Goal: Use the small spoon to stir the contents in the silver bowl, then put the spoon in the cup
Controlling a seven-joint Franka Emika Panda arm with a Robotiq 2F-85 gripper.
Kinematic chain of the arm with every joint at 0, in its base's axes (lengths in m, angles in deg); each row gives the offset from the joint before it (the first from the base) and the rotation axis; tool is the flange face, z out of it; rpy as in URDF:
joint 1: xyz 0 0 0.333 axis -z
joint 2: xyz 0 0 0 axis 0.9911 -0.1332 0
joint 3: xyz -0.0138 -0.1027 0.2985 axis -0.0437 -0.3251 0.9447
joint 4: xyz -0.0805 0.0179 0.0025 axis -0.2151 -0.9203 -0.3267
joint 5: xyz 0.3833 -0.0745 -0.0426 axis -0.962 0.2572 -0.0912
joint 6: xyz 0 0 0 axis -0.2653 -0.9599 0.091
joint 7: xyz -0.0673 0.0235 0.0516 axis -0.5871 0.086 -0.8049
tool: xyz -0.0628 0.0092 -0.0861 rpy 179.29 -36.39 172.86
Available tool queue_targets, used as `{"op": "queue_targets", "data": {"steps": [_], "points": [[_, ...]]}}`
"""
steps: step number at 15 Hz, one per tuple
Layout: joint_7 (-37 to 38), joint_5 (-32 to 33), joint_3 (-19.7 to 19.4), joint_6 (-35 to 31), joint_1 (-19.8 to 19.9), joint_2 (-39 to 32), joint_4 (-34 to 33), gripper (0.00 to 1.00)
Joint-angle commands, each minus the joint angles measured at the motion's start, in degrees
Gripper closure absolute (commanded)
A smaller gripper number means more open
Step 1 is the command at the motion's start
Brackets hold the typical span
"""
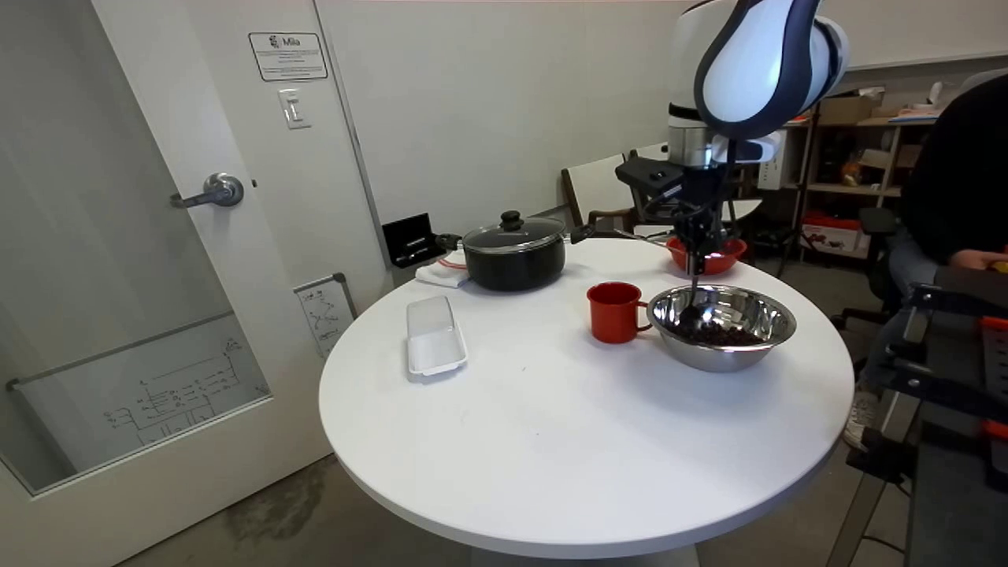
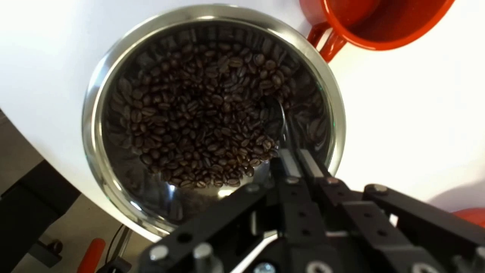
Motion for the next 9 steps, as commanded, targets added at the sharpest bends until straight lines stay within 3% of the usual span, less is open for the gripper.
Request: {"op": "queue_targets", "data": {"steps": [1,4,7,9], "points": [[-6.2,-2.7,4.6,2.1,3.2,1.7,0.8,0.99],[-17.1,-7.6,10.8,9.4,8.1,3.2,0.4,0.99],[-20.3,-5.9,9.6,18.3,7.4,2.6,-1.0,0.99],[-18.7,-2.6,7.6,20.0,6.2,2.2,-1.3,0.99]]}}
